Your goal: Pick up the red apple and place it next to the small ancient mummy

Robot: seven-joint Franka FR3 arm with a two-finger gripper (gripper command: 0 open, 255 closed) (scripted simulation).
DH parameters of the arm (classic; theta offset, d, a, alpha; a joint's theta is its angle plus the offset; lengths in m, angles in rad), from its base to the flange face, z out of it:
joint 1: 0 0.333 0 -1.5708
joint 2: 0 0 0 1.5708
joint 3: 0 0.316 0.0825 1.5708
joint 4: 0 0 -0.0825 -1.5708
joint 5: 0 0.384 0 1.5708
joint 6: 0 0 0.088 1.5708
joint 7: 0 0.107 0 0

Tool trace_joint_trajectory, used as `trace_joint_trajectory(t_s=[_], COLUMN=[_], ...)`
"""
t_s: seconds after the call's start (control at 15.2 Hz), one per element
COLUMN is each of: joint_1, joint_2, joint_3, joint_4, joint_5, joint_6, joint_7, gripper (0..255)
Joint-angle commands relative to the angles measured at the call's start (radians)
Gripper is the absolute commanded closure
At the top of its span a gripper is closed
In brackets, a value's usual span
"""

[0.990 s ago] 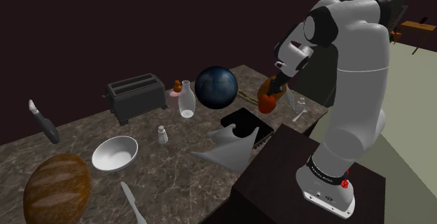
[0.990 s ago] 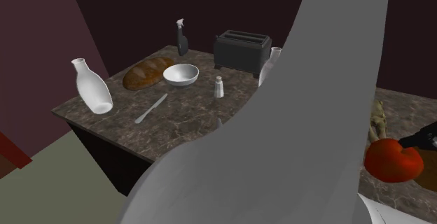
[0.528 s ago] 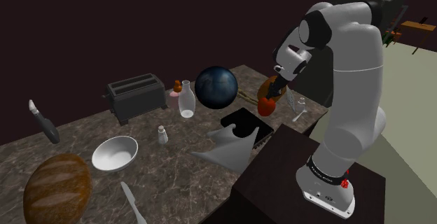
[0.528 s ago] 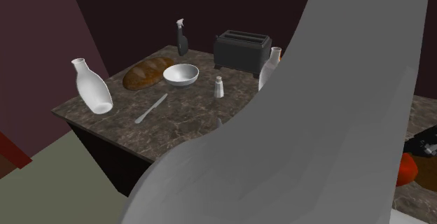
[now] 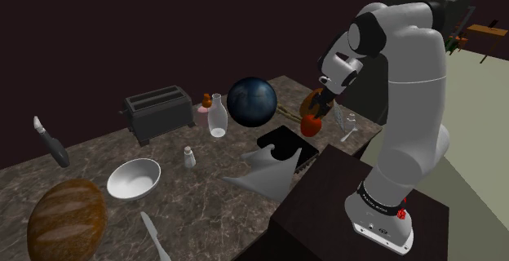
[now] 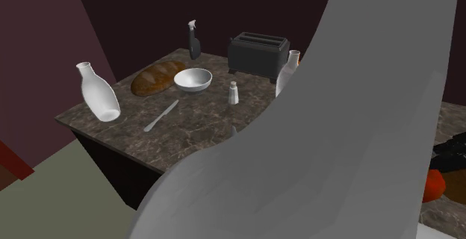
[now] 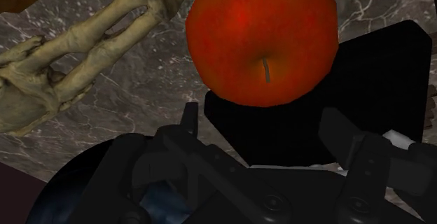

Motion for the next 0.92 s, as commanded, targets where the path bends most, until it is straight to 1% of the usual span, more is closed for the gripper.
trace_joint_trajectory(t_s=[0.0,0.07,0.33,0.86], joint_1=[0.000,0.000,0.014,0.014], joint_2=[0.000,0.000,-0.095,-0.095], joint_3=[0.000,0.000,-0.070,-0.070], joint_4=[0.000,0.000,-0.002,-0.002], joint_5=[0.000,0.000,-0.115,-0.115], joint_6=[0.000,0.000,-0.059,-0.059], joint_7=[0.000,0.000,0.061,0.061], gripper=[0,0,0,0])
